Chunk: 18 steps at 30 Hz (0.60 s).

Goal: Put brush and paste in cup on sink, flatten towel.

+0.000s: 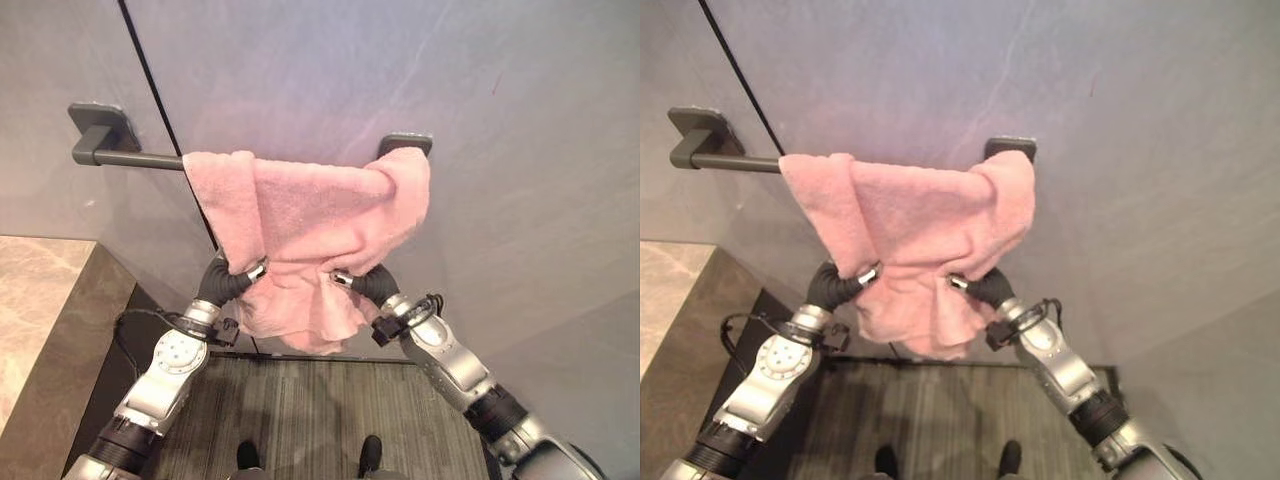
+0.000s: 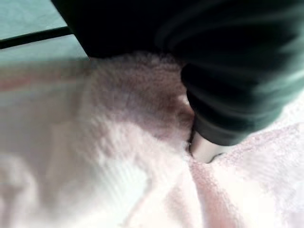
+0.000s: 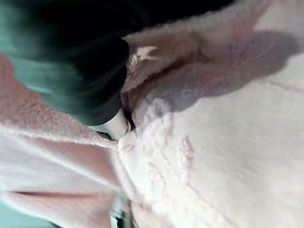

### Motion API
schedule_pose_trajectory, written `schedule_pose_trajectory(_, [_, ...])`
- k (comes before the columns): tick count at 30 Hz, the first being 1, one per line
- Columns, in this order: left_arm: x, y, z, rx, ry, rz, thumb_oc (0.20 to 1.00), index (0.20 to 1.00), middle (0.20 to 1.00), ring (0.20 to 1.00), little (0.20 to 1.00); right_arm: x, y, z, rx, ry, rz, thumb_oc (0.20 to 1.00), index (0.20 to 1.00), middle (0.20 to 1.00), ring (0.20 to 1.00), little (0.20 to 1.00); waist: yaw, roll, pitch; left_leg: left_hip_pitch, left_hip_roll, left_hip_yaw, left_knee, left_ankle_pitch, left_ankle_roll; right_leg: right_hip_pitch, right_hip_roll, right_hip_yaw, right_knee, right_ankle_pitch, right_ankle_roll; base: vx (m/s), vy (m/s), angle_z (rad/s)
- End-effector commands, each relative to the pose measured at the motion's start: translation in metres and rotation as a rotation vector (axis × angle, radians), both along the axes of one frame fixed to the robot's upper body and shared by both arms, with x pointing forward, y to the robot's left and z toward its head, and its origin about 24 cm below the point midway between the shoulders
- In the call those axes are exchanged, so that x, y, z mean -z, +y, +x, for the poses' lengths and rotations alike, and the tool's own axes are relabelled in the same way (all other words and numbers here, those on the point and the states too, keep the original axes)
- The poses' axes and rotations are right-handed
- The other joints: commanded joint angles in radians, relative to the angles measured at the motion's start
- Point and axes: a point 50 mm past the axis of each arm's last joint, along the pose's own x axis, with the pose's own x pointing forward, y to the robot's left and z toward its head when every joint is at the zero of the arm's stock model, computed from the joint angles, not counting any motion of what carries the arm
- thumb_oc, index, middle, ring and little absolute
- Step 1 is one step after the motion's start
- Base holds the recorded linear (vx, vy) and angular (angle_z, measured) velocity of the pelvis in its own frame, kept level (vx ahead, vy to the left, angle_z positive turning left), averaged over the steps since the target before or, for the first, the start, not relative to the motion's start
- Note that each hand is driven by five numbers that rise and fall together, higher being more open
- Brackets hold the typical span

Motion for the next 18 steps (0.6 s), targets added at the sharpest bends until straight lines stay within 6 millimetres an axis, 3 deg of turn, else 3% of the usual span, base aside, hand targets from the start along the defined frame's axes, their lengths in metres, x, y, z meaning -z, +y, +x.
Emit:
schedule_pose_trajectory(1, [-0.028,0.011,0.002,-0.019,-0.144,0.060,0.200,0.200,0.200,0.200,0.200,-0.044,-0.010,0.001,0.015,-0.221,0.080,0.200,0.200,0.200,0.200,0.200,0.007,-0.009,-0.026,0.028,-0.034,-0.026,0.005,-0.046,0.029,0.071,-0.072,-0.020,0.000,0.076,0.081,0.01,0.007,-0.03])
schedule_pose_trajectory(9, [-0.061,0.012,-0.009,-0.035,-0.296,-0.081,0.200,0.200,0.200,0.200,0.200,-0.088,0.008,-0.014,-0.131,-0.377,0.191,0.200,0.200,0.200,0.200,0.200,0.019,-0.016,-0.040,0.043,-0.034,-0.032,0.005,-0.047,0.031,0.091,-0.074,-0.029,0.007,0.076,0.078,0.00,0.002,0.01])
schedule_pose_trajectory(18, [-0.079,0.017,-0.018,-0.050,-0.385,-0.139,0.200,0.200,0.200,0.200,0.200,-0.088,0.029,-0.012,-0.219,-0.359,0.169,0.200,0.200,0.200,0.200,0.200,0.052,-0.033,-0.043,0.038,-0.035,-0.057,0.005,-0.043,0.029,0.108,-0.076,-0.056,0.011,0.074,0.073,-0.01,-0.002,0.07])
